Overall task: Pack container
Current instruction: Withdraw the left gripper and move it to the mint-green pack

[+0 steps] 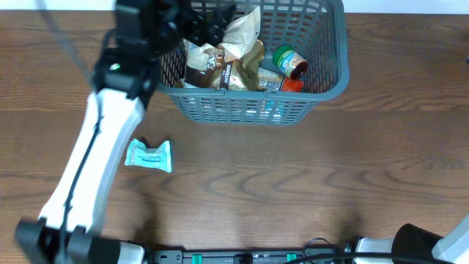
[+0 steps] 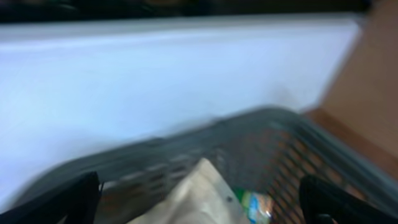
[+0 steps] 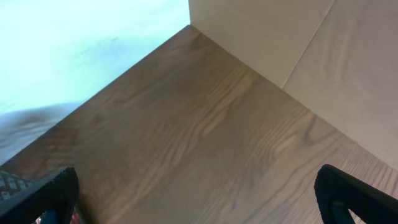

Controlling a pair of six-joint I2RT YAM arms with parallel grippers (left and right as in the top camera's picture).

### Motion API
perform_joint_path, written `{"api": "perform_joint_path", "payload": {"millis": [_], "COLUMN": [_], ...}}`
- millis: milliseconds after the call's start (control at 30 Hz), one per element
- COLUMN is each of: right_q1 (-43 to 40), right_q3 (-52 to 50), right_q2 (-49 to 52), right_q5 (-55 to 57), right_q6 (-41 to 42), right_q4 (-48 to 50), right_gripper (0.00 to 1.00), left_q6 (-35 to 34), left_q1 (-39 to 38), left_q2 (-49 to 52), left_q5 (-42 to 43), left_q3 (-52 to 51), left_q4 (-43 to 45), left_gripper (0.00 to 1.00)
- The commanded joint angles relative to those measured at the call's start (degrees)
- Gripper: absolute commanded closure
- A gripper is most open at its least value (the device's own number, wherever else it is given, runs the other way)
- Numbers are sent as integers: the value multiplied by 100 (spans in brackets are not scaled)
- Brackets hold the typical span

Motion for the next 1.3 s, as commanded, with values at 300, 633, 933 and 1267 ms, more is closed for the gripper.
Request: {"api": "perform_joint_path", "payload": {"millis": [300,633,933,1267], "right_q1": [-46,-46,-46,-46], "right_q3": [2,2,2,2], "right_q2": [28,28,28,28], "right_q5": [2,2,2,2], "right_q6": [76,76,76,76], "right_q4": [-9,-9,-9,-9], "right_gripper": [1,1,1,1], "left_q6": [-1478,-5442,-6686,-7252], "left_q1": [981,1515,1504,1390], "left_q2": [-1115,-1021,-728,61], "left_q5": [-2975,-3696,-2988,-1886], "left_q3": [111,87,-656,-2041], "left_q4": [-3049,-5654,-6050,-5230], "left_gripper": [1,1,1,2]}}
